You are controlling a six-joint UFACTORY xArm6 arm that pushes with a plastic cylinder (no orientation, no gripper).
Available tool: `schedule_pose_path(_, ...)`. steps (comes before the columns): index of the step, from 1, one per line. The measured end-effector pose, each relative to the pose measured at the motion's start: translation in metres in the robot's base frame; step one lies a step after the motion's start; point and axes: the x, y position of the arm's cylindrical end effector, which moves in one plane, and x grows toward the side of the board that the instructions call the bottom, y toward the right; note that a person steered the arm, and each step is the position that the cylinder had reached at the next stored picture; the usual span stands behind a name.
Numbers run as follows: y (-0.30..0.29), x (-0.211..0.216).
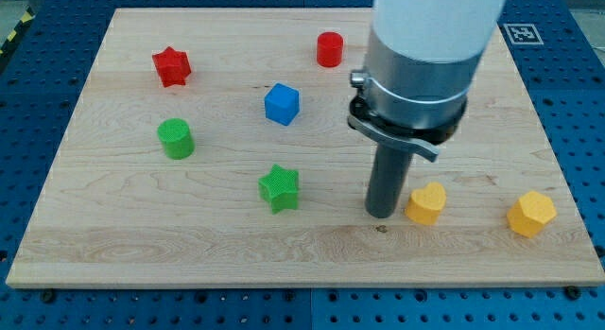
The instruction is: Move the green star closer to the yellow heart and yellow hexagon
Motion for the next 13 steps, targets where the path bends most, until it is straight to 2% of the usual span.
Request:
schedule_pose_path(2, 0.074, 0.0)
schedule_pose_path(3, 0.092, 0.0)
schedule_pose_path(4, 0.064, 0.006)
schedule_pose_path(6, -0.066, 0.043)
schedule_pose_path(7, -0.157, 0.04)
schedule_pose_path(8, -0.222, 0.008)
schedule_pose_path(9, -0.223, -0.031)
schedule_pose_path(10, -0.218, -0.031)
schedule_pose_path(12, -0.138, -0.03)
schedule_pose_path(13, -0.119, -0.014)
